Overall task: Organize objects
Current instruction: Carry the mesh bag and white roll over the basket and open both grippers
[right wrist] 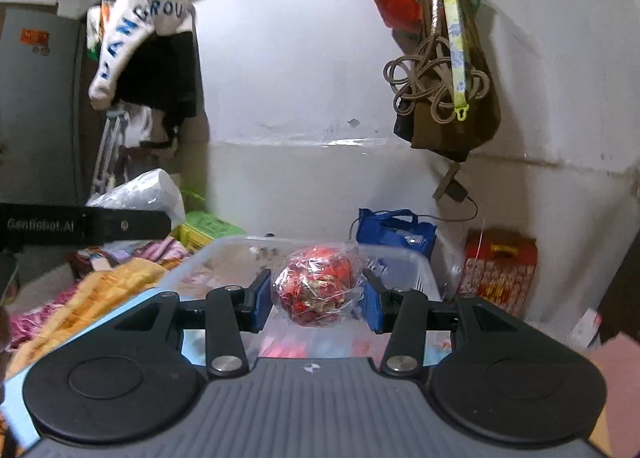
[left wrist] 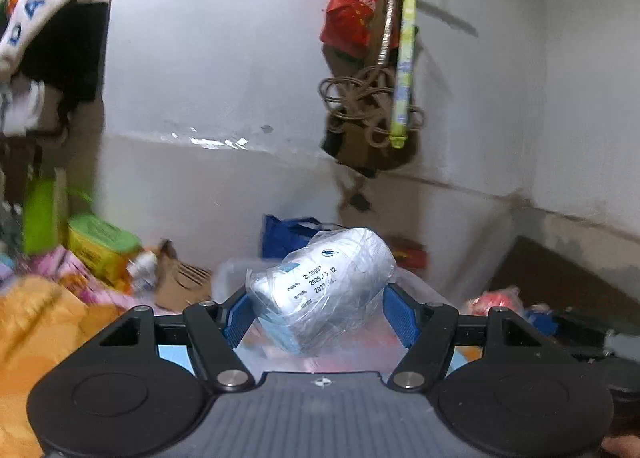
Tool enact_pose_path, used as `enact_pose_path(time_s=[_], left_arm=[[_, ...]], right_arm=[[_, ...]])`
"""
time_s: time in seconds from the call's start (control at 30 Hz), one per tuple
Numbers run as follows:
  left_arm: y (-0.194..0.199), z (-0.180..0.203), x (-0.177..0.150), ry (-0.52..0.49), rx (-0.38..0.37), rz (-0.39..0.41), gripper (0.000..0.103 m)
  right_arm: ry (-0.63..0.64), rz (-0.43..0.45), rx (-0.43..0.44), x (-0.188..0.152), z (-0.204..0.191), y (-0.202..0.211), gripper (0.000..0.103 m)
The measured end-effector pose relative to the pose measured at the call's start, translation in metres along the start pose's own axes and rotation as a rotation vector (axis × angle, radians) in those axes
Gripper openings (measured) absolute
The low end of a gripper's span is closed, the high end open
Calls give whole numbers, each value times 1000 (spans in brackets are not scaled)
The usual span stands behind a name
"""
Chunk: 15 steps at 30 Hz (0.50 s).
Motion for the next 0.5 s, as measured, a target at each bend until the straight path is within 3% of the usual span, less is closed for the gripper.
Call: enact_pose_path(time_s=[0.13,0.3,0.37,0.4,0.47,0.5], left_arm=[[-49,-5,-8,-23,46,-47,72],[-90,-10,-29,-41,70,-105,72],[-99,-11,-37,-38,61,-114,73],[-100,-13,-37,-44,71,-112,75],[-103,-18,-40,-54,108,-113,99],[-99,-20,-39,-40,109,-98,101]], right_arm=[[22,-70,-17,-9,13,-50,49],[17,-93,-33,-29,20,-71,51],[61,-77,-45,-33,18,-76,70],[75,-69,-63,-33,19,-75,90],[98,1,-117,-27,21,-60,100],[101,28,-121,-23,21,-53,103]])
Point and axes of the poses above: each gripper's, at about its wrist camera, not at the fingertips, and y roughly against the way its jaws point, z to its right, x to its top, the point moved 8 cm from there along -y, roughly the way its jaws point, and after that the axes turned 12 degrees about z, right-handed, at the moved point
